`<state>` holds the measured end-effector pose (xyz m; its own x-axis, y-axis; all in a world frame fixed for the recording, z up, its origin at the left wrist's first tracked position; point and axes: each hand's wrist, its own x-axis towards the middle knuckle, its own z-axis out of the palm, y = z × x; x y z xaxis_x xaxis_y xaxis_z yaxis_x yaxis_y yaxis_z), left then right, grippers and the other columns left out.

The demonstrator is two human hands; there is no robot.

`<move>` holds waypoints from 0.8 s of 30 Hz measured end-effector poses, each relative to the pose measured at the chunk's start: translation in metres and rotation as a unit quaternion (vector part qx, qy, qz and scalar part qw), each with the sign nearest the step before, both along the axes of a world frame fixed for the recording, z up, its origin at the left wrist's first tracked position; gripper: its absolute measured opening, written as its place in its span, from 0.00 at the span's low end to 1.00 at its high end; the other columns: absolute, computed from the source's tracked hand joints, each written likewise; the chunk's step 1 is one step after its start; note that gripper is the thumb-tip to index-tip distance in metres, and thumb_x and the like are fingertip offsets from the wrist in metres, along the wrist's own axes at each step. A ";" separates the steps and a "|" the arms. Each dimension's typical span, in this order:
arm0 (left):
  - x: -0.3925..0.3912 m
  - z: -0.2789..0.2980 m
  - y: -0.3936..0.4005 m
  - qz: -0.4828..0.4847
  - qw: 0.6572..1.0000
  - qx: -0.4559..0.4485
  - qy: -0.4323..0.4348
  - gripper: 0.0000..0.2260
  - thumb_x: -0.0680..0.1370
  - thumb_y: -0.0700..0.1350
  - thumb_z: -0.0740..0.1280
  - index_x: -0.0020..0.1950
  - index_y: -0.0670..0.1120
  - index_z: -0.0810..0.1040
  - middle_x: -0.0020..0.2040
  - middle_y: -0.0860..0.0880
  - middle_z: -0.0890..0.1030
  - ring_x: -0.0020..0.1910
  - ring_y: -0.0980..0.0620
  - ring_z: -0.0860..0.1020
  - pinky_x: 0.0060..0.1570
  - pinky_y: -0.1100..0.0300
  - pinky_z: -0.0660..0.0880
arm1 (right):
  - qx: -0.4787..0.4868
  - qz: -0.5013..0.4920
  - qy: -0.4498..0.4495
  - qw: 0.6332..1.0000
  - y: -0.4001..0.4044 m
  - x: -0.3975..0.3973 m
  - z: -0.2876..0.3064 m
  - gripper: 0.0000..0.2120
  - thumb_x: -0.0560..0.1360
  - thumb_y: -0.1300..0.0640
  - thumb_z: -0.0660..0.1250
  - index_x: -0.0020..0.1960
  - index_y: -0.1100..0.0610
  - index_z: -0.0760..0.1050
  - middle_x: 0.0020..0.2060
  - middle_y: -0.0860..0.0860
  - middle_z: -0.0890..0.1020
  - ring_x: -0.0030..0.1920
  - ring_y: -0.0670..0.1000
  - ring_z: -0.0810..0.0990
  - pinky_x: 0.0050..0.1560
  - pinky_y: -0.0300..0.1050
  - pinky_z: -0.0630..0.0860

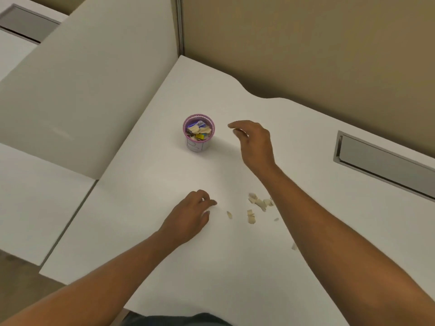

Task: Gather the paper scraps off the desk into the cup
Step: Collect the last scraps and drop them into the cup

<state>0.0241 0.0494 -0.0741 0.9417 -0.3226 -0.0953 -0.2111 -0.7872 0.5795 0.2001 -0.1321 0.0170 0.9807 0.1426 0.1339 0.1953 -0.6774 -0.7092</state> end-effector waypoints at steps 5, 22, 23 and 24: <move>0.016 -0.005 -0.025 -0.041 0.999 0.013 0.026 0.20 0.81 0.49 0.69 0.74 0.51 0.75 0.70 0.51 0.71 0.63 0.50 0.75 0.54 0.49 0.82 | -0.113 -0.091 0.153 0.977 -0.140 -0.079 -0.038 0.14 0.83 0.60 0.60 0.65 0.59 0.78 0.64 0.55 0.80 0.66 0.56 0.77 0.69 0.42 0.68; 0.017 -0.005 -0.111 -0.085 0.994 0.002 0.066 0.42 0.73 0.44 0.77 0.82 0.50 0.60 0.77 0.48 0.67 0.72 0.43 0.68 0.66 0.53 0.71 | -0.107 -0.100 0.136 0.980 -0.171 -0.230 -0.085 0.23 0.81 0.55 0.66 0.75 0.53 0.68 0.77 0.50 0.66 0.78 0.54 0.61 0.77 0.52 0.62; 0.010 -0.006 -0.101 -0.053 0.997 0.033 0.044 0.41 0.73 0.46 0.78 0.82 0.50 0.61 0.78 0.48 0.66 0.72 0.42 0.68 0.65 0.50 0.73 | -0.116 -0.167 0.142 0.969 -0.184 -0.241 -0.084 0.27 0.77 0.53 0.71 0.74 0.52 0.69 0.74 0.50 0.68 0.75 0.55 0.64 0.74 0.52 0.66; 0.003 -0.007 -0.091 -0.013 0.997 0.058 0.041 0.41 0.72 0.47 0.78 0.82 0.50 0.62 0.78 0.48 0.65 0.71 0.41 0.68 0.63 0.48 0.76 | -0.120 -0.224 0.171 0.952 -0.195 -0.252 -0.084 0.31 0.73 0.50 0.75 0.73 0.52 0.69 0.72 0.50 0.69 0.71 0.55 0.65 0.71 0.50 0.70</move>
